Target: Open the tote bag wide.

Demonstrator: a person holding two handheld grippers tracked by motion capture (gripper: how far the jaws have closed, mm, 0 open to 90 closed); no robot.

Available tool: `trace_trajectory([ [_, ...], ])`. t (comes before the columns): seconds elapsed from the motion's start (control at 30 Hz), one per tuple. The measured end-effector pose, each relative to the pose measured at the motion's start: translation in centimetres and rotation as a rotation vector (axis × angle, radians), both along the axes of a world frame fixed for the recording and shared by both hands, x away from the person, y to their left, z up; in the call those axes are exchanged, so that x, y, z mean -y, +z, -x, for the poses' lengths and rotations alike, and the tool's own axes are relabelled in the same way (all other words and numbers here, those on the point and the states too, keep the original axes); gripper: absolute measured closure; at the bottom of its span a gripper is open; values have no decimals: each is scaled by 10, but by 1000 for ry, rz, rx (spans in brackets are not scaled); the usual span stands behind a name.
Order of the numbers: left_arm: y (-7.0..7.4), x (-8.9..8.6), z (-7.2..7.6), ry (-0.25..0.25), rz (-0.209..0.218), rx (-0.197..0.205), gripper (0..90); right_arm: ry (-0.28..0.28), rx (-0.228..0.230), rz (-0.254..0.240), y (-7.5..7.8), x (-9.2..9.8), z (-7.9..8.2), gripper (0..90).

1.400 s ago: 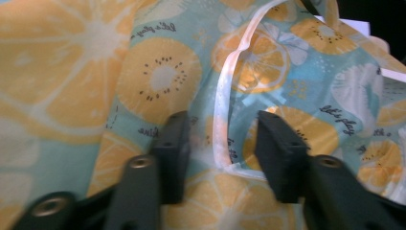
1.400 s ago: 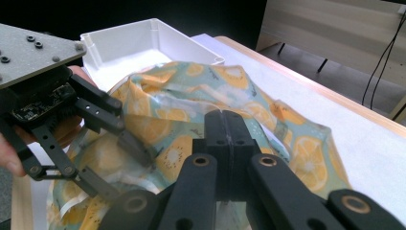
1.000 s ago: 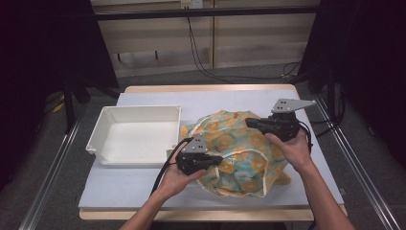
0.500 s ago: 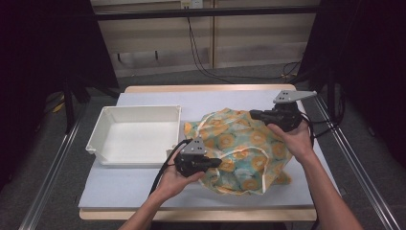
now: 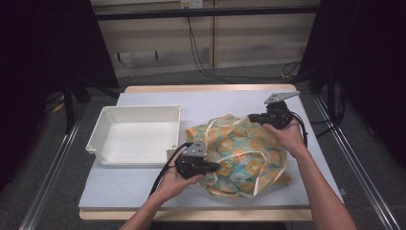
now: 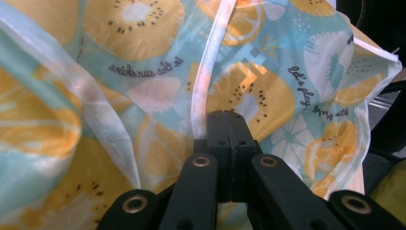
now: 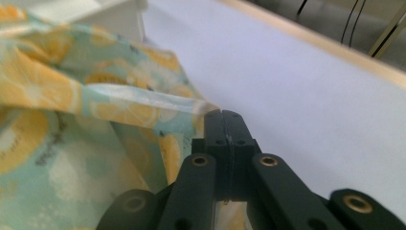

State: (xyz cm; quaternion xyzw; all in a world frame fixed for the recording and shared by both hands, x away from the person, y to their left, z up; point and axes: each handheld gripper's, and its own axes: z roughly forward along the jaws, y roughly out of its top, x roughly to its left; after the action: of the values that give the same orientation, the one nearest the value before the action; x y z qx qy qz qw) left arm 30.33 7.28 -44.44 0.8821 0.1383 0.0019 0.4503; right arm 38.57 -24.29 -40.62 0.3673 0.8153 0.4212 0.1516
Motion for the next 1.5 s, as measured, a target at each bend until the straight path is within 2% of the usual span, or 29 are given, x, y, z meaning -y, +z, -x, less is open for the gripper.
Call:
trace_trajectory([
  [0.07,0,0,1,3,3,-4,900,10,-24,48,-8,-3,1,851],
  [0.1,0,-1,1,0,1,-8,900,13,-31,62,-11,-4,1,800],
  [0.13,0,-1,1,0,1,-8,900,13,-31,62,-11,-4,1,800],
  [0.17,1,-1,0,-11,10,-8,900,13,-49,68,-12,-4,4,717],
  [0.2,1,-1,1,-10,40,-17,900,18,-45,65,-11,-4,6,677],
  [0.27,3,-2,0,-15,59,-17,900,6,-20,59,-5,-1,11,622],
  [0.4,13,-4,2,-15,117,-19,879,2,25,-13,11,8,21,552],
  [0.47,19,-2,3,-18,130,-11,856,15,40,-49,19,12,28,562],
  [0.57,26,1,3,-20,135,4,826,55,56,-58,29,10,41,574],
  [0.63,31,4,2,-17,144,8,799,82,69,-49,34,8,49,640],
  [0.7,35,6,0,-11,151,18,784,101,80,-65,38,6,58,665],
  [0.83,34,11,-6,8,142,14,729,142,83,-85,40,2,72,691],
  [0.93,26,12,-10,26,144,0,717,182,61,-79,35,-4,79,700],
  [1.0,20,12,-12,37,121,-3,715,195,36,-61,26,-7,83,666],
  [1.1,15,9,-14,52,120,-16,698,207,10,-46,10,-9,87,612],
  [1.2,13,7,-16,63,117,-19,692,216,1,-26,-1,-12,93,561],
  [1.3,13,6,-17,68,116,-21,690,198,12,2,-6,-13,95,546],
  [1.33,13,6,-17,68,117,-20,689,193,19,12,-7,-13,95,575],
  [1.43,12,7,-17,61,119,-20,681,194,5,8,-9,-12,91,734],
  [1.47,12,7,-17,61,119,-20,677,194,5,8,-9,-12,91,734],
  [1.5,13,7,-17,65,116,-16,666,203,6,13,-9,-13,90,884],
])
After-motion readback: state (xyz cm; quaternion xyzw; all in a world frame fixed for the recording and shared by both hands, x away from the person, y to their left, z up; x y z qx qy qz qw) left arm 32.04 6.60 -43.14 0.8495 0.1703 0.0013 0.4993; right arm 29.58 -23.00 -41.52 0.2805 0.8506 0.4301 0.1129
